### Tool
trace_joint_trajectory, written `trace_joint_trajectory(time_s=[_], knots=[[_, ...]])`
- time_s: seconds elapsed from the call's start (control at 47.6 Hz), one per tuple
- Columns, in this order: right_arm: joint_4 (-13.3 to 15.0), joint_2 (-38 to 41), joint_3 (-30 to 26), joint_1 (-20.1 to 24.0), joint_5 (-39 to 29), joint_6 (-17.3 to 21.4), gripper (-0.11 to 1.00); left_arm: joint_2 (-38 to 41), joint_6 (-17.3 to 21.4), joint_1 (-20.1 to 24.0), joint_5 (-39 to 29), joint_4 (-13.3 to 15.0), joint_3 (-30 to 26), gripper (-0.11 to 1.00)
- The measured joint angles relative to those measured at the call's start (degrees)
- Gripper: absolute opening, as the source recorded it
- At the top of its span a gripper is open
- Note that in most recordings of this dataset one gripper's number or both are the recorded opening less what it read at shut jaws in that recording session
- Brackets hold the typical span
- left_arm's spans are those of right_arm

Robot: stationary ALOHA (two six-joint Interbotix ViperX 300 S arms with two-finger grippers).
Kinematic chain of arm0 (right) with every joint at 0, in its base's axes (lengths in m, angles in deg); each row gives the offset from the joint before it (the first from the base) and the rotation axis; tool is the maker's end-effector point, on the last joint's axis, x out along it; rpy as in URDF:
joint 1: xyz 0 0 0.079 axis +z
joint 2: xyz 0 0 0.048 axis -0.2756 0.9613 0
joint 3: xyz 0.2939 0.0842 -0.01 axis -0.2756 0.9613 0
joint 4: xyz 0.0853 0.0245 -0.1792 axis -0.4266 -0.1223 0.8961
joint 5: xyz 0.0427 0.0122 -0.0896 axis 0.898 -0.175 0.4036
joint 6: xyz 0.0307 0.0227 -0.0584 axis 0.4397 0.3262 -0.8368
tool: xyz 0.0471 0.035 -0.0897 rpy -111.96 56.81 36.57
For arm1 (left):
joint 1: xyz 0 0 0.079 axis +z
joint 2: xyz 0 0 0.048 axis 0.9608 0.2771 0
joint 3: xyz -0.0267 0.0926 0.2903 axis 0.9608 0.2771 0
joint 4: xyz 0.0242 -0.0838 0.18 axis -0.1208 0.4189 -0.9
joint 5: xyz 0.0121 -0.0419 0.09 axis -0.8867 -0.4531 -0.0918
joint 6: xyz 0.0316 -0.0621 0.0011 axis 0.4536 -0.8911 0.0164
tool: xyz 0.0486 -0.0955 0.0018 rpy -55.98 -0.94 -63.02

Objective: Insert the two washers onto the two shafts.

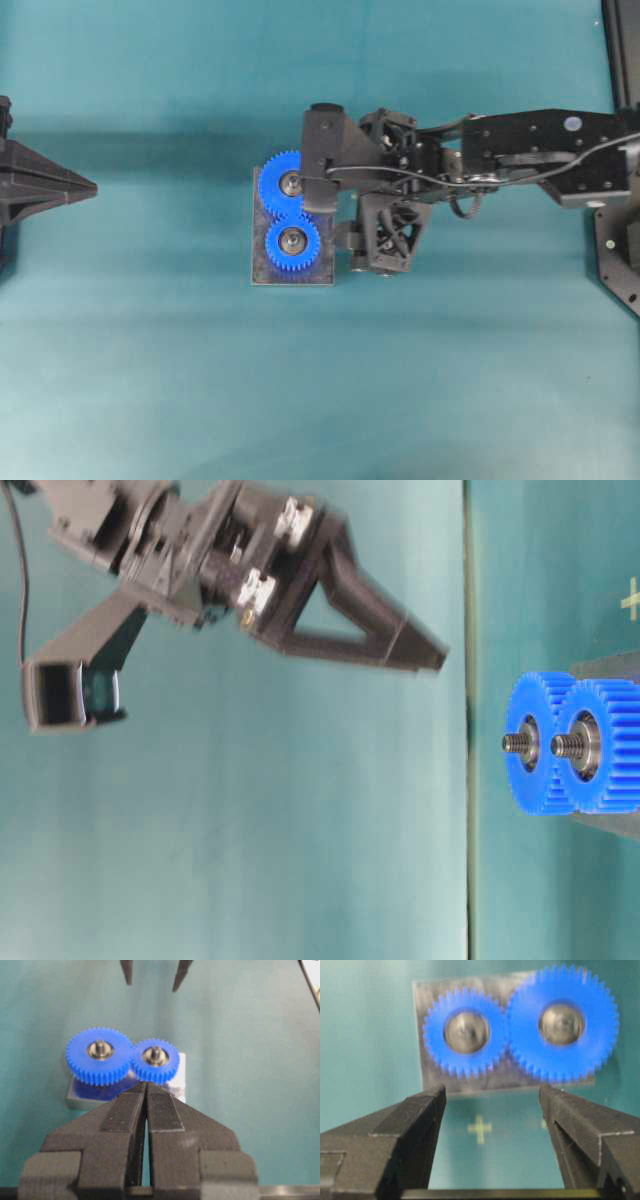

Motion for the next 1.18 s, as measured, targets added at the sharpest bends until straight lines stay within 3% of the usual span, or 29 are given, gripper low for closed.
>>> trace_joint_trajectory(time_s=[0.189, 0.609, 0.966, 1.176], knots=[[0.0, -0.9, 0.4, 0.0, 0.0, 0.0, 0.77, 0.0, 0.0, 0.0, 0.0, 0.1, -0.1, 0.01], [0.1, -1.0, 0.7, -0.6, -0.1, 0.0, 0.77, -0.7, -3.9, 0.0, 1.5, 0.0, 1.8, 0.01], [0.4, -1.1, 0.7, -1.8, 0.1, 0.0, 0.77, -4.2, -1.0, -0.1, 2.5, 0.0, 4.7, 0.01], [0.6, -1.1, 0.7, -1.8, 0.0, -0.1, 0.77, -4.6, 3.4, 0.0, 2.5, 0.0, 4.7, 0.01]])
